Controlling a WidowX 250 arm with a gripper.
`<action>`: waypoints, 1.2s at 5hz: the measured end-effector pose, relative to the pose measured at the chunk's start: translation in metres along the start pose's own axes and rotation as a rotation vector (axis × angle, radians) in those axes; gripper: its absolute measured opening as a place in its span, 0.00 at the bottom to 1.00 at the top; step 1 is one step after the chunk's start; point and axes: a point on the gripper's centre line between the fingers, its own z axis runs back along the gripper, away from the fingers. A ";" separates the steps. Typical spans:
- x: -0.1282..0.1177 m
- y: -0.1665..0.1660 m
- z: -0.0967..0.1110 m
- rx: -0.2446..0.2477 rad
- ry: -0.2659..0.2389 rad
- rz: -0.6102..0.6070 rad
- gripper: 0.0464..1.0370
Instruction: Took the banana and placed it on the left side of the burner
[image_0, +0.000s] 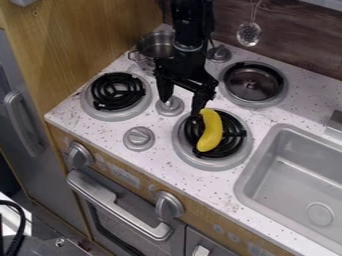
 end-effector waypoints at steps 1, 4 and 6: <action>-0.009 -0.003 -0.014 -0.007 0.047 -0.002 0.96; -0.017 -0.075 -0.013 -0.076 0.014 -0.005 0.96; -0.010 -0.054 -0.041 0.051 0.061 0.154 0.96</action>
